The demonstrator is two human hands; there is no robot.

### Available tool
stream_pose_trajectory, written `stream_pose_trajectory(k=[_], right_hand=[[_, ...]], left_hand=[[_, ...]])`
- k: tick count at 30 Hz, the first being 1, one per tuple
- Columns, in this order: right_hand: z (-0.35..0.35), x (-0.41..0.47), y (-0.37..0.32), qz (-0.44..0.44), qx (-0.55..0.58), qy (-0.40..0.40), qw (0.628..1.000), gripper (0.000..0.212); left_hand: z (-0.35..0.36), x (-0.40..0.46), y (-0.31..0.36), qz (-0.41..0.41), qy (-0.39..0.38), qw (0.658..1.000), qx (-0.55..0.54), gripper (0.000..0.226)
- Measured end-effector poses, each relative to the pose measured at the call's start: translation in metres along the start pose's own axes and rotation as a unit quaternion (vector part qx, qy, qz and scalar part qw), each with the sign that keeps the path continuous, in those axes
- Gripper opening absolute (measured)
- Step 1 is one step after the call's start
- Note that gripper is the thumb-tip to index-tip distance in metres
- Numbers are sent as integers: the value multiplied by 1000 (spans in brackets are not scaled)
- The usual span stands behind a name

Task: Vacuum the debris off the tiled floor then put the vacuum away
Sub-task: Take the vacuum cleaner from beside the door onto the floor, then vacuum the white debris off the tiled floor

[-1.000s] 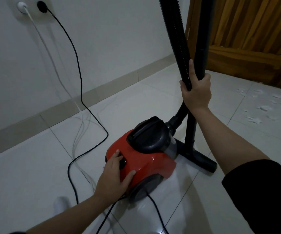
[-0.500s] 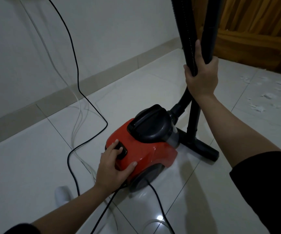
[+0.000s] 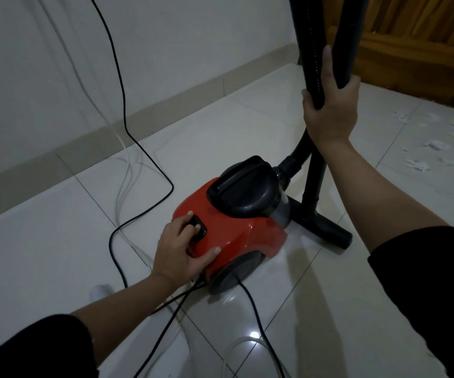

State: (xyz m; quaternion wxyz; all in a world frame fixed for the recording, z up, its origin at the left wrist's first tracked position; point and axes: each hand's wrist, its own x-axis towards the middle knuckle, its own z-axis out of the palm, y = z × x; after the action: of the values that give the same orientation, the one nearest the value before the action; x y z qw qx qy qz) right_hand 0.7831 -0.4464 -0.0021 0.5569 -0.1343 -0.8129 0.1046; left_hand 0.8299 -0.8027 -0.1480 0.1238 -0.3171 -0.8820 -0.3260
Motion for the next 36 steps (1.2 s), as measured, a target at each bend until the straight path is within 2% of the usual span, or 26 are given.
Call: stream_pose_trajectory(k=[6,11,15,19,23,30,36], right_hand=[[-1,-1,1,4,-5,-12,1000,61],[-4,0,0,-3,2,-9,1000,61],[-3,-1,0,-10,6,-11,1000,68],[-3,0,0,-7,7,-19,1000,71],[-4,0,2,-3,10,-18,1000,71],[-7,-1,-2,3,19,-24,1000,74],[-10,3,-5,-1,29,-19,999,83]], left_hand=[[-1,-9,5,-27,-36,999,-13,79],[-2,-8,19,-52,-22,998,-20,77],[-10,24,43,-10,4,1000,-29,79],[-8,82,79,47,33,998,-5,70],[2,126,91,70,6,997,-11,58],[17,132,84,77,-15,997,-23,39],[-12,155,116,73,11,992,-106,59]])
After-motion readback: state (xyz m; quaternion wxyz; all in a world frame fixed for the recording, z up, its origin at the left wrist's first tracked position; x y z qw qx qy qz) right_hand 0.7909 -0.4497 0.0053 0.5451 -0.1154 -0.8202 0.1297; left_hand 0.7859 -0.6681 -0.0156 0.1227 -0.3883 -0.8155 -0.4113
